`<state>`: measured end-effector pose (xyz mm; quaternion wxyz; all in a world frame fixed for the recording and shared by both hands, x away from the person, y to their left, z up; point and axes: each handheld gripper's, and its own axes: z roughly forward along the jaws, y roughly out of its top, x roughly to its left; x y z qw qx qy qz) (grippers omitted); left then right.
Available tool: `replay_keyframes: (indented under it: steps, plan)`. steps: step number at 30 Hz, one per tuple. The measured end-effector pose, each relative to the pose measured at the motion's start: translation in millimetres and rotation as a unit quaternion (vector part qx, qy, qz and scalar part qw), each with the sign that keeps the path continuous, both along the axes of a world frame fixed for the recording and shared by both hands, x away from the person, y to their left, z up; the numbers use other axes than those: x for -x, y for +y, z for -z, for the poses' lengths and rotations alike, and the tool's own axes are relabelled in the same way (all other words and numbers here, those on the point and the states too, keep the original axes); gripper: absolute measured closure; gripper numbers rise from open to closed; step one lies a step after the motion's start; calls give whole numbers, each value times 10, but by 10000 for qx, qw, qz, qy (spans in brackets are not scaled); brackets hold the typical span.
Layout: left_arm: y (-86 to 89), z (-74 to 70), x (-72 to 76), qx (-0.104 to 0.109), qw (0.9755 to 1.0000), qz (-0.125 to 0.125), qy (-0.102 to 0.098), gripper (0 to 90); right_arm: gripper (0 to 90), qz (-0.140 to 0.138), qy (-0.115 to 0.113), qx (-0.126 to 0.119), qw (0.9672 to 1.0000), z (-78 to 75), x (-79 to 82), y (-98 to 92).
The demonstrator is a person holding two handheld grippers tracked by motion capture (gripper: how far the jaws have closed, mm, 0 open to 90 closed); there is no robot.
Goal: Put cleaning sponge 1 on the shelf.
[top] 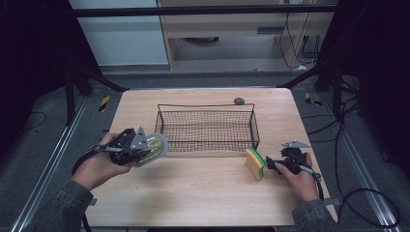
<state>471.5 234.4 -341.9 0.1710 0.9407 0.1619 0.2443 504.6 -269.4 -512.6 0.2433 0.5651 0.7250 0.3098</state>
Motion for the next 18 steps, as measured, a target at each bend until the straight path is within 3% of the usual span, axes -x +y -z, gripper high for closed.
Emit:
replay_keyframes:
  steps: [8,12,15,18]
  plan:
    - [-1,-182,-176,-174,9994,64,-280,710,10,-13,-12,14,10000,1,0,-2]
    - [-78,-293,-263,-353,9979,178,-507,710,7,20,4,-3,10000,0,1,4]
    - [-144,-321,-328,-370,9973,264,-580,709,8,31,6,-14,10000,0,-1,8]
    - [-228,-335,-402,-540,9958,316,-661,710,8,43,7,-11,10000,0,-2,10]
